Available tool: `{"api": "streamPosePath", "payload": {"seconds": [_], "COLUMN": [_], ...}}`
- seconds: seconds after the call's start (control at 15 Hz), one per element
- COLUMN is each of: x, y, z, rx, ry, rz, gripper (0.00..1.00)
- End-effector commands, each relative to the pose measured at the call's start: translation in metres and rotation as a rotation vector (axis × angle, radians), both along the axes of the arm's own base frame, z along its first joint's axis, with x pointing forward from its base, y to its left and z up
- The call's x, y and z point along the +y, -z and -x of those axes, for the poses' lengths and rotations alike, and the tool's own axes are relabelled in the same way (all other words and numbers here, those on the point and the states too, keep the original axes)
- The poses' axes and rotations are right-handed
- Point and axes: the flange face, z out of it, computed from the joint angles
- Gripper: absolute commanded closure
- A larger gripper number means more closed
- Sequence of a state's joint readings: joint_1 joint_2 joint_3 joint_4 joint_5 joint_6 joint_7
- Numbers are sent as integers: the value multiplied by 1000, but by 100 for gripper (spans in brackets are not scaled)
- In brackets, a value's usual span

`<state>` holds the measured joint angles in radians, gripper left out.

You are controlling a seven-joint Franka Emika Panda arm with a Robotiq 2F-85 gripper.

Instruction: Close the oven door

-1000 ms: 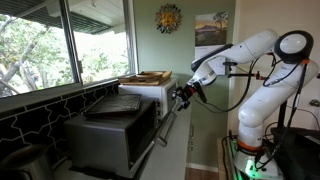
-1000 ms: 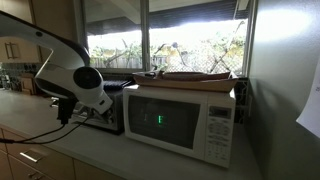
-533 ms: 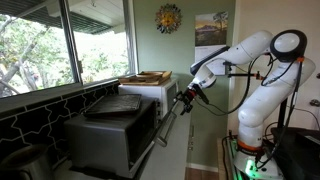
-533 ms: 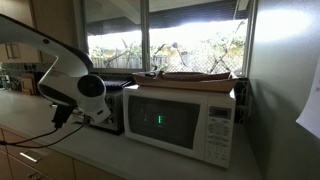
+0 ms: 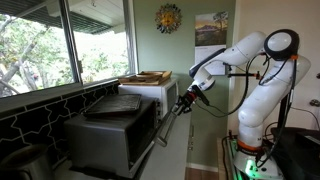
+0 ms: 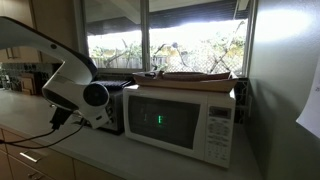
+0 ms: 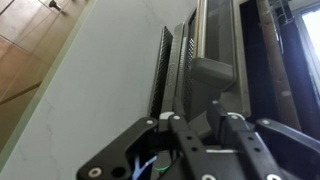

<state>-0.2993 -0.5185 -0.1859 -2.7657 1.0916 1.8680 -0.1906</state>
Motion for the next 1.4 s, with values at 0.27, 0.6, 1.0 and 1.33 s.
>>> {"api": "streamPosePath", "payload": {"seconds": [0.27,0.6,1.0,1.33], "x": [22,48,66,78], "y": [-7,-10,-25,-34], "z": [-17,-33,-38,-49], "rx": [-17,-49,-174,-230], "ry": [67,102,162,186], "rz": [-170,-208,-133,-59], "gripper": [100,100,100,100]}}
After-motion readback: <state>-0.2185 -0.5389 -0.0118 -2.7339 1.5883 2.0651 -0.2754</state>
